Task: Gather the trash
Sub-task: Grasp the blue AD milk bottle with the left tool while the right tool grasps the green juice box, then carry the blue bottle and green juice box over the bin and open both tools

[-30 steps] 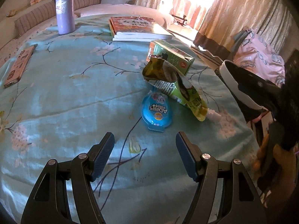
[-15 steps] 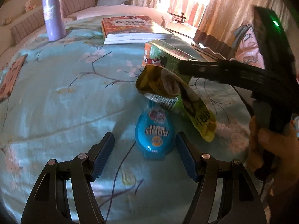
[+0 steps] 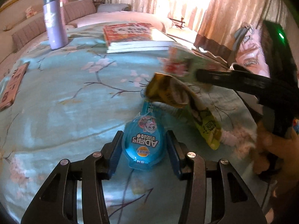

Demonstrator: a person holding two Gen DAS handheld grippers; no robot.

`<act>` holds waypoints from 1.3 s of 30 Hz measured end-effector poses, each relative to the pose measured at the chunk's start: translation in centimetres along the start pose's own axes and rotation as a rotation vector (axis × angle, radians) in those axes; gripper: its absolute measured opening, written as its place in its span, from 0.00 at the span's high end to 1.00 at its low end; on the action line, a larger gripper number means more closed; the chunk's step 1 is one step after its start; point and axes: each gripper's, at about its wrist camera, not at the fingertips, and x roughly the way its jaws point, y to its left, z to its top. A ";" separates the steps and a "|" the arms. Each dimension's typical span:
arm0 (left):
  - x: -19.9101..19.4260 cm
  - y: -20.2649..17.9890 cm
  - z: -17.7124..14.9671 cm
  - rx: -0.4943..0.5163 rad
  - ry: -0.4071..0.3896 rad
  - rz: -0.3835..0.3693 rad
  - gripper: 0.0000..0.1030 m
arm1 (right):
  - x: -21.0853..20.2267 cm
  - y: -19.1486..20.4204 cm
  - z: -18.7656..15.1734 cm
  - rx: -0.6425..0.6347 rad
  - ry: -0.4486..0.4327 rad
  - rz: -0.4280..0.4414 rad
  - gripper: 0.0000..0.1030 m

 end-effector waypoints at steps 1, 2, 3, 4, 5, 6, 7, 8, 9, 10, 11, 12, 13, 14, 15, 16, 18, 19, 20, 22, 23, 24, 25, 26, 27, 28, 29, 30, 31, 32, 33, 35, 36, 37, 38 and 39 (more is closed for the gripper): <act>-0.2 0.4 0.0 -0.009 -0.005 0.005 0.57 | -0.8 -0.2 -0.2 0.008 -0.015 0.000 0.69; -0.6 0.7 -0.2 -0.021 -0.010 0.011 0.57 | -1.1 -0.4 0.0 0.013 -0.025 -0.003 0.69; -1.1 1.2 -0.3 -0.037 -0.014 0.011 0.57 | -1.7 -0.5 -0.2 0.019 -0.036 -0.008 0.69; -1.5 1.5 -0.4 -0.051 -0.017 0.008 0.57 | -2.6 -0.8 -0.5 0.027 -0.050 -0.010 0.69; -1.8 1.7 -0.5 -0.061 -0.020 0.005 0.57 | -3.0 -0.9 -0.6 0.032 -0.058 -0.011 0.69; -2.3 1.8 -0.7 -0.067 -0.025 0.000 0.57 | -3.6 -1.0 -0.8 0.036 -0.065 -0.015 0.69; -2.9 1.7 -0.8 -0.067 -0.032 -0.004 0.57 | -4.0 -1.0 -1.0 0.037 -0.070 -0.019 0.69; -3.4 1.5 -0.9 -0.063 -0.040 -0.008 0.57 | -4.6 -1.1 -1.4 0.037 -0.078 -0.023 0.69; -4.0 1.2 -1.0 -0.055 -0.052 -0.009 0.57 | -5.1 -1.1 -1.7 0.039 -0.085 -0.025 0.69; -4.6 0.9 -1.1 -0.048 -0.063 -0.010 0.57 | -5.7 -1.1 -2.1 0.043 -0.092 -0.026 0.69; -5.2 0.6 -1.1 -0.041 -0.076 -0.014 0.57 | -6.2 -1.2 -2.3 0.045 -0.098 -0.027 0.69; -5.7 0.4 -1.1 -0.039 -0.088 -0.014 0.57 | -6.6 -1.2 -2.6 0.046 -0.105 -0.030 0.69; -6.1 0.3 -1.1 -0.038 -0.100 -0.013 0.57 | -7.1 -1.2 -2.9 0.047 -0.113 -0.034 0.69; -6.3 0.3 -1.0 -0.039 -0.107 -0.009 0.57 | -7.8 -1.2 -3.3 0.052 -0.124 -0.037 0.69; -6.6 0.3 -0.9 -0.043 -0.117 -0.003 0.57 | -8.2 -1.2 -3.5 0.057 -0.130 -0.037 0.69; -6.7 0.4 -0.8 -0.046 -0.121 0.001 0.57 | -8.8 -1.4 -3.8 0.065 -0.140 -0.037 0.69; -6.9 0.6 -0.7 -0.053 -0.124 0.002 0.57 | -9.6 -1.5 -4.2 0.071 -0.151 -0.041 0.69; -7.1 0.6 -0.6 -0.057 -0.127 0.001 0.57 | -10.1 -1.6 -4.4 0.075 -0.156 -0.043 0.69; -7.3 0.6 -0.5 -0.057 -0.133 0.002 0.57 | -10.5 -1.7 -4.6 0.078 -0.163 -0.046 0.69; -8.0 0.5 -0.3 -0.057 -0.155 0.011 0.57 | -11.4 -2.0 -5.0 0.086 -0.175 -0.053 0.69; -8.2 0.3 -0.3 -0.057 -0.163 0.014 0.57 | -11.8 -2.2 -5.3 0.090 -0.181 -0.057 0.69; -8.5 0.3 -0.1 -0.054 -0.172 0.020 0.57 | -12.1 -2.3 -5.5 0.095 -0.186 -0.058 0.69; -8.7 0.3 0.1 -0.052 -0.178 0.025 0.57 | -12.4 -2.6 -5.6 0.102 -0.192 -0.061 0.69; -8.8 0.2 0.2 -0.054 -0.182 0.023 0.57 | -12.7 -2.7 -5.7 0.105 -0.196 -0.065 0.69; -8.9 0.1 0.4 -0.055 -0.183 0.011 0.57 | -12.9 -2.9 -5.9 0.110 -0.199 -0.068 0.69; -8.9 -0.2 0.5 -0.048 -0.184 0.002 0.57 | -13.1 -3.0 -6.0 0.113 -0.202 -0.070 0.69; -8.8 -0.8 0.6 -0.035 -0.185 -0.001 0.57 | -13.2 -3.2 -6.1 0.117 -0.205 -0.073 0.69; -8.8 -1.2 0.5 -0.025 -0.184 -0.008 0.57 | -13.3 -3.3 -6.2 0.121 -0.207 -0.075 0.69; -8.7 -1.7 0.5 -0.016 -0.182 -0.018 0.57 | -13.4 -3.4 -6.3 0.125 -0.209 -0.077 0.69; -8.5 -2.2 0.6 -0.008 -0.178 -0.030 0.57 | -13.5 -3.6 -6.4 0.129 -0.211 -0.080 0.69; -8.3 -2.8 0.7 0.001 -0.174 -0.041 0.57 | -13.6 -3.8 -6.5 0.134 -0.213 -0.083 0.69; -7.8 -4.0 0.9 0.019 -0.167 -0.062 0.57 | -14.0 -4.3 -6.7 0.140 -0.218 -0.089 0.69; -7.5 -4.8 1.1 0.030 -0.163 -0.074 0.57 | -14.2 -4.5 -6.8 0.144 -0.222 -0.094 0.69; -7.3 -5.4 1.3 0.039 -0.161 -0.082 0.57 | -14.5 -4.7 -6.9 0.146 -0.225 -0.096 0.69; -7.1 -6.1 1.4 0.049 -0.158 -0.091 0.57 | -14.8 -4.9 -7.0 0.149 -0.229 -0.101 0.69; -6.9 -6.8 1.6 0.060 -0.155 -0.104 0.57 | -15.1 -5.2 -7.0 0.153 -0.235 -0.107 0.69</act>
